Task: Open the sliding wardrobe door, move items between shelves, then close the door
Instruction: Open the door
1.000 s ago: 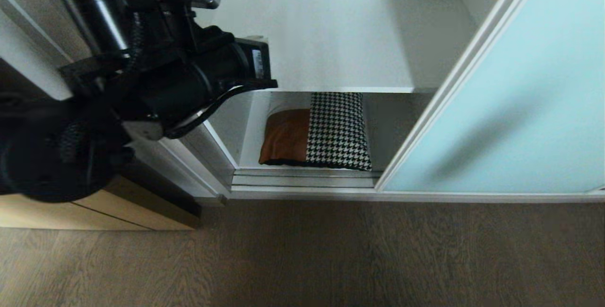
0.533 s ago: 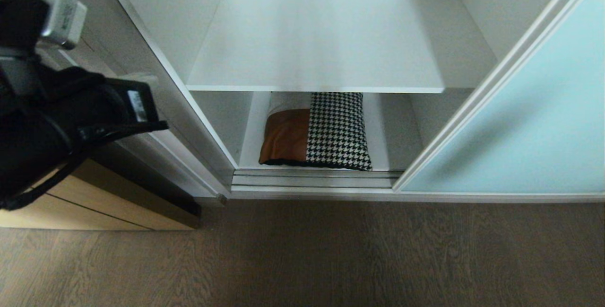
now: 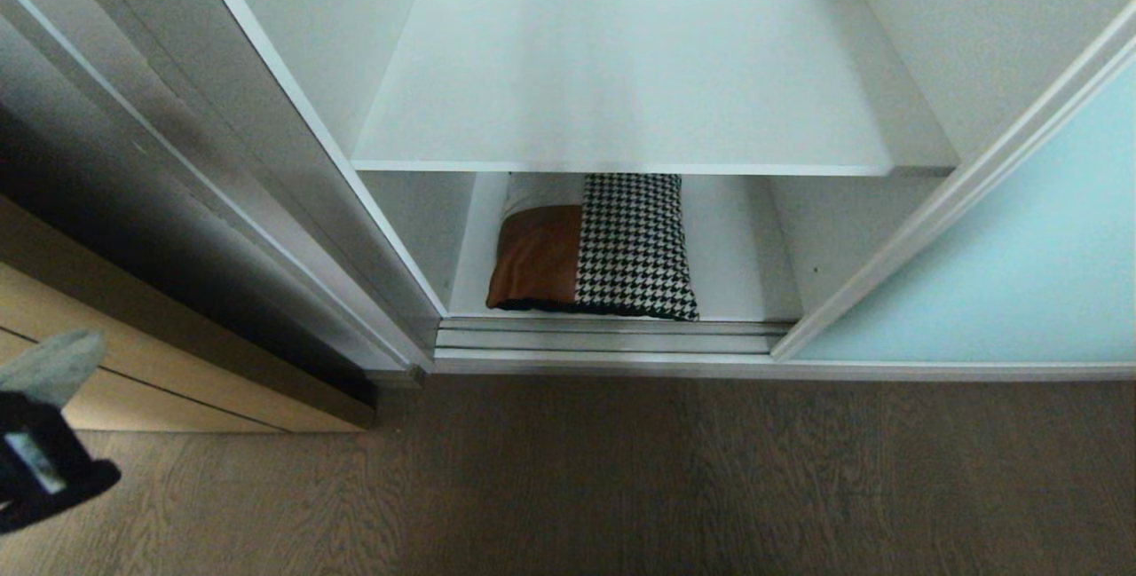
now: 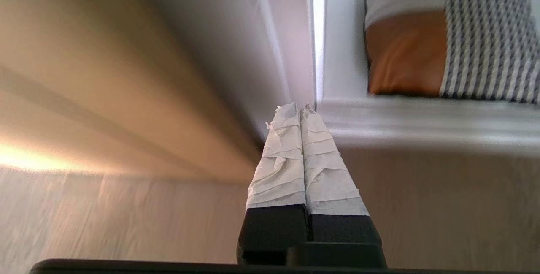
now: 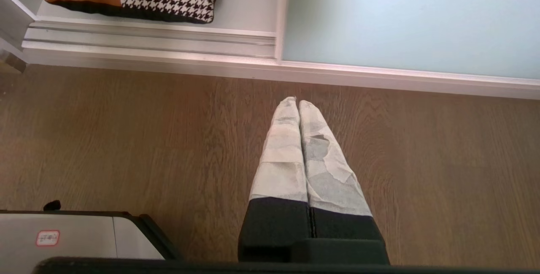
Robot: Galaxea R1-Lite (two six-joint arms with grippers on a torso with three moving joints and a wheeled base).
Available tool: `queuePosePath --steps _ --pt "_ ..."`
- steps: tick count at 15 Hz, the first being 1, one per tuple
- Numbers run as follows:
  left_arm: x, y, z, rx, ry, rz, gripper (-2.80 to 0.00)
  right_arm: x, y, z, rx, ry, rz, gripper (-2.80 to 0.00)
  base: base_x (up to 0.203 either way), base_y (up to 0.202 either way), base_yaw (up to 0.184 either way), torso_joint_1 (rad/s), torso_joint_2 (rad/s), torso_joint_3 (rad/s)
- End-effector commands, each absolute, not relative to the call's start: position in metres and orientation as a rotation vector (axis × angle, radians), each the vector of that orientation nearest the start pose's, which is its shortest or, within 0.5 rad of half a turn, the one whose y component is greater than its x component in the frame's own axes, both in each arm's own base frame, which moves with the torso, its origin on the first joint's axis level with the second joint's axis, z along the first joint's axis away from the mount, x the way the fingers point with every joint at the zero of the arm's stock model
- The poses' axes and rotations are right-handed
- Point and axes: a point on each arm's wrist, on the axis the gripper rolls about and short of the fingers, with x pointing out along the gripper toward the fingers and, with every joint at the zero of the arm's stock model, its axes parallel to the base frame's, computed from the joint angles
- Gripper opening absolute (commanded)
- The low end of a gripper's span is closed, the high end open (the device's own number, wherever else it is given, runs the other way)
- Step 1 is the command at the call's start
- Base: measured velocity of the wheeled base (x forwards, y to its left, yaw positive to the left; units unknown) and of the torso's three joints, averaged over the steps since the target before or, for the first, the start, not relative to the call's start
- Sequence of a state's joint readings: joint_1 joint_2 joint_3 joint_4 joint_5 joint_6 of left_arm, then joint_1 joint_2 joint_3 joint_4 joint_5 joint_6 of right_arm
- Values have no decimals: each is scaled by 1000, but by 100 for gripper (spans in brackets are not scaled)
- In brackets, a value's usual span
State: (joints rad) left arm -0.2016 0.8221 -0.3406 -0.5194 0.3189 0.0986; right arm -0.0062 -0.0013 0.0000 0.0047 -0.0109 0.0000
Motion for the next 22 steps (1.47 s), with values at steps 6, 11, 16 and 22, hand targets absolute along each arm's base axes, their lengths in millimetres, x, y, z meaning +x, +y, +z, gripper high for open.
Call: queuePosePath --steps 6,11,16,22 --pt "3 8 129 22 -122 233 -280 -23 0 75 0 5 -17 -280 0 0 0 0 0 0" --pt "2 9 114 -84 -79 307 -280 -23 0 75 0 5 -17 -280 0 0 0 0 0 0" --pt "1 6 118 -28 -62 223 -280 -23 0 75 0 5 -17 -280 0 0 0 0 0 0" --pt "-21 2 90 14 -97 111 -280 -23 0 75 0 5 -17 -280 0 0 0 0 0 0"
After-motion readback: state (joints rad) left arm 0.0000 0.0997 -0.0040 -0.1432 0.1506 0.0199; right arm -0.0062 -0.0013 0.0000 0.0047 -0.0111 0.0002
